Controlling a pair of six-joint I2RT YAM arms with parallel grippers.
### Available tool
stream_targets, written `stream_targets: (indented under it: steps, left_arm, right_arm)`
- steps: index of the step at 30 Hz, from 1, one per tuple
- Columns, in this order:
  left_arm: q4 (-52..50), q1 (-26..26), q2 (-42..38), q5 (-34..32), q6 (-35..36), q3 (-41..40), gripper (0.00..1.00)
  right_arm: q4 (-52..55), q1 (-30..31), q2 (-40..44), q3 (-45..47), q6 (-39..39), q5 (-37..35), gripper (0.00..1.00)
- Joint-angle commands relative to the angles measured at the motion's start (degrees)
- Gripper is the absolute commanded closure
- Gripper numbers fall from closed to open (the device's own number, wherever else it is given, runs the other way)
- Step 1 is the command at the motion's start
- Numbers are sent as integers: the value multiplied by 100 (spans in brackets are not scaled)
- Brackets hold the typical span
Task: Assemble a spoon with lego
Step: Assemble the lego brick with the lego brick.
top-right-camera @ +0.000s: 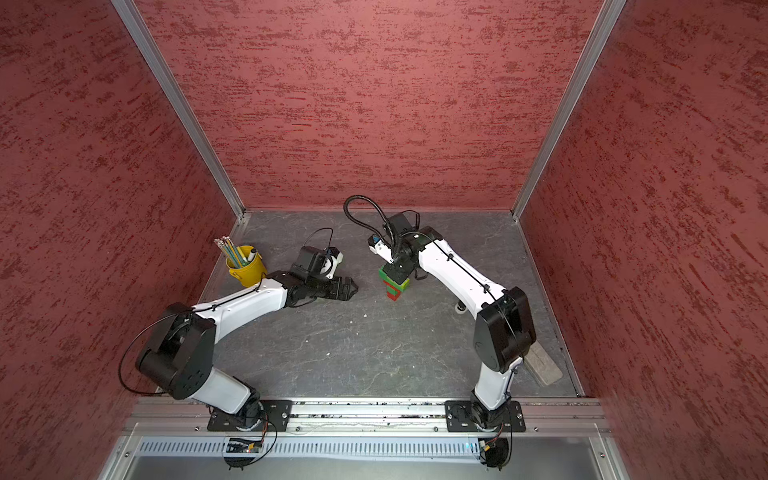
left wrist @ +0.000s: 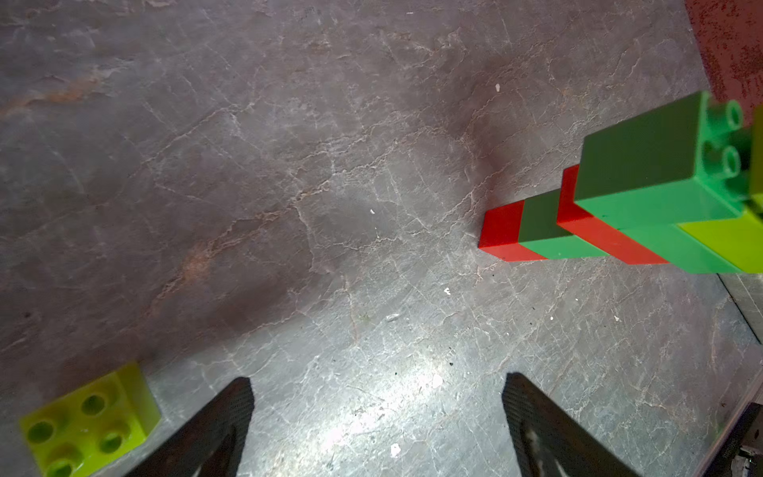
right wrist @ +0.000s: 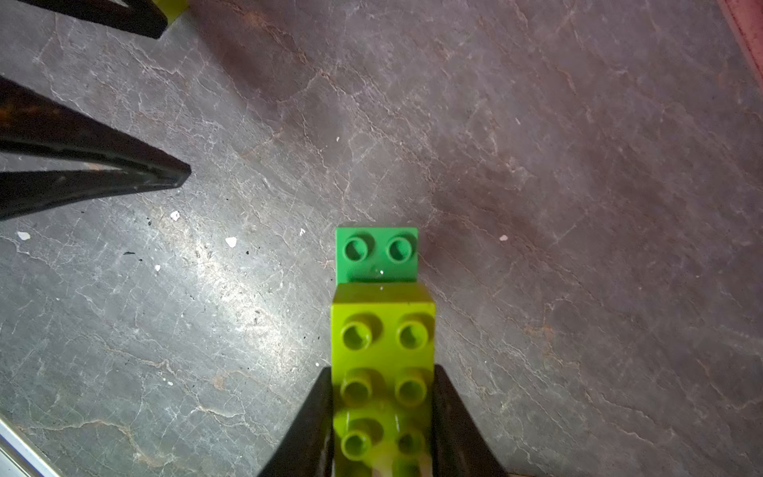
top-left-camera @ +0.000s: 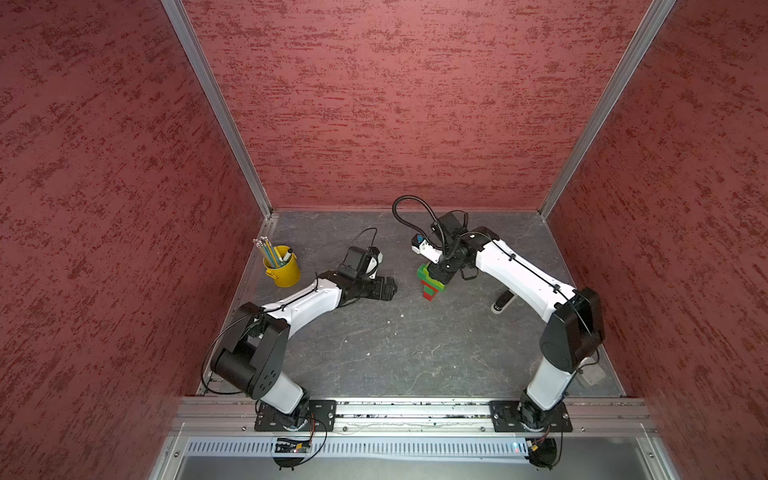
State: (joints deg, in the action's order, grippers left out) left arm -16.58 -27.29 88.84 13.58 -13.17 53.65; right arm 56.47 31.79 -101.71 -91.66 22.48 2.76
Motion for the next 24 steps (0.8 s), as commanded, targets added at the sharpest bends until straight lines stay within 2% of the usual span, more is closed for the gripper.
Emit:
stream_targets:
  steps: [1, 15, 17, 20, 24]
  left_arm:
    - [-35, -5, -59, -36, 94, -17, 4]
    - [-102, -9, -86, -154, 139, -49, 4]
    - [-118, -6, -108, -156, 146, -56, 4]
    - [-111, 4, -125, -158, 139, -50, 4]
    - [-168, 4, -145, -176, 139, -14, 4]
  right_arm:
    - [197, 38, -278, 122, -40, -265, 66]
    - [388, 54, -499, 160, -215, -252, 66]
    - [395, 54, -452, -3, -226, -231, 60]
    - [406, 49, -370, -262, -209, -167, 45]
    - [365, 53, -349, -423, -211, -30, 36]
